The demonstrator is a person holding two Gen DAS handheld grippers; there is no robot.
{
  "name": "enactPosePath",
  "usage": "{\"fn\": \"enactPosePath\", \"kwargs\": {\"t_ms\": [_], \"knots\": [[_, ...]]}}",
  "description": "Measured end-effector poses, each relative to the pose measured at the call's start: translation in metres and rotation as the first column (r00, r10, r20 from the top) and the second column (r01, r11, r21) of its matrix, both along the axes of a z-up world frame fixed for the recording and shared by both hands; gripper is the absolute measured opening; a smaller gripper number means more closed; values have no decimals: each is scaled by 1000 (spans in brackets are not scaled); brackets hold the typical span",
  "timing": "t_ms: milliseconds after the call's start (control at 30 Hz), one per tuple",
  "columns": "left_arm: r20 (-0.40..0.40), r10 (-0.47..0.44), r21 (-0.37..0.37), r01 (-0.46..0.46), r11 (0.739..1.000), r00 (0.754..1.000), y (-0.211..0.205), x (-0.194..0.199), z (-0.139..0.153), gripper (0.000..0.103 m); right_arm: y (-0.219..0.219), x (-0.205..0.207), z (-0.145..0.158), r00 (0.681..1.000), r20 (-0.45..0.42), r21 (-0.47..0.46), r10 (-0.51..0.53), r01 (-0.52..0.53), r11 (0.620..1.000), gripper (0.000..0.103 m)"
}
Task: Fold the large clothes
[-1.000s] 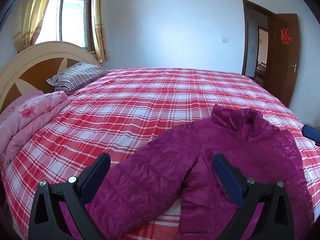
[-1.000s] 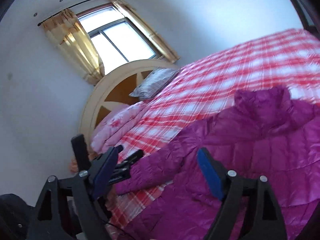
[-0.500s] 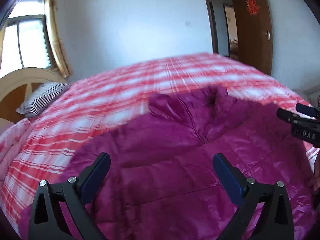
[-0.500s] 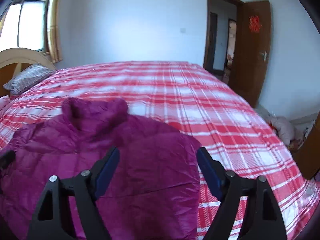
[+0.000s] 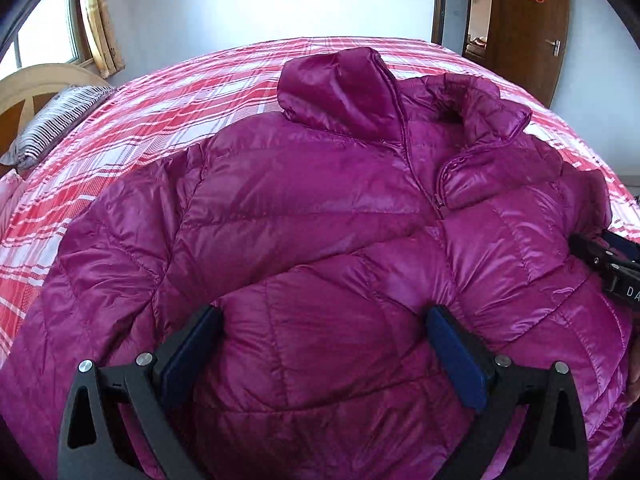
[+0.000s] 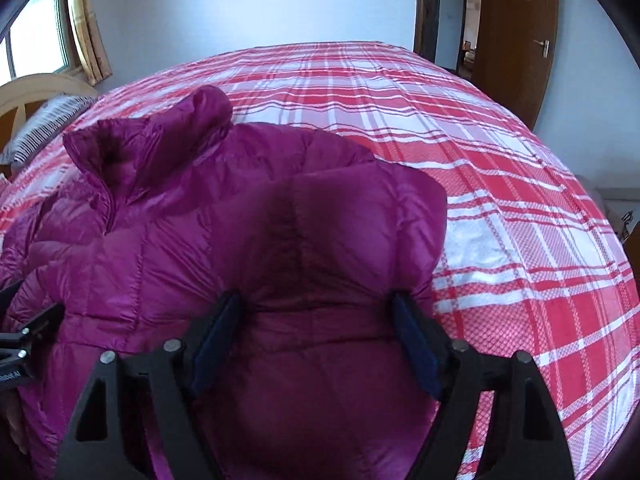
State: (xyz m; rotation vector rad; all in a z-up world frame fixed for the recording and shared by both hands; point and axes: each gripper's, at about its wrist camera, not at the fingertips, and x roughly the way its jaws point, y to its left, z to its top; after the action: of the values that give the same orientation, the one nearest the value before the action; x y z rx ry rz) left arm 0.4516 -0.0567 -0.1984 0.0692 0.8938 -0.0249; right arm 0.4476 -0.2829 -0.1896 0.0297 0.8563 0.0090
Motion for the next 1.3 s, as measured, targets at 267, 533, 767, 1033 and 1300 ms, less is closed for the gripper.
{"fn": "enactPosePath", "kwargs": {"t_ms": [267,533,767,1033,1300], "knots": [[5,4,12,-4,1000,1000,-4,-2,-2,102,2,-1,-4,1000,1,-50,-5,5,999,82],[6,5,-10,-5,1000,1000,2,0,-2,102,21,-35,37,996,82,31,18,-20,999,77],[6,6,-13,-6,1000,1000,2,1,-2,102,45,-32,0,995,-6,-2,103,-103,995,76],[4,6,-17,-6,1000,1000,3,1,-2,102,58,-37,-5,995,-7,-69,95,-96,993,77],[4,6,-14,-5,1000,1000,2,2,-2,102,66,-38,-7,996,-4,-99,91,-91,991,77]]}}
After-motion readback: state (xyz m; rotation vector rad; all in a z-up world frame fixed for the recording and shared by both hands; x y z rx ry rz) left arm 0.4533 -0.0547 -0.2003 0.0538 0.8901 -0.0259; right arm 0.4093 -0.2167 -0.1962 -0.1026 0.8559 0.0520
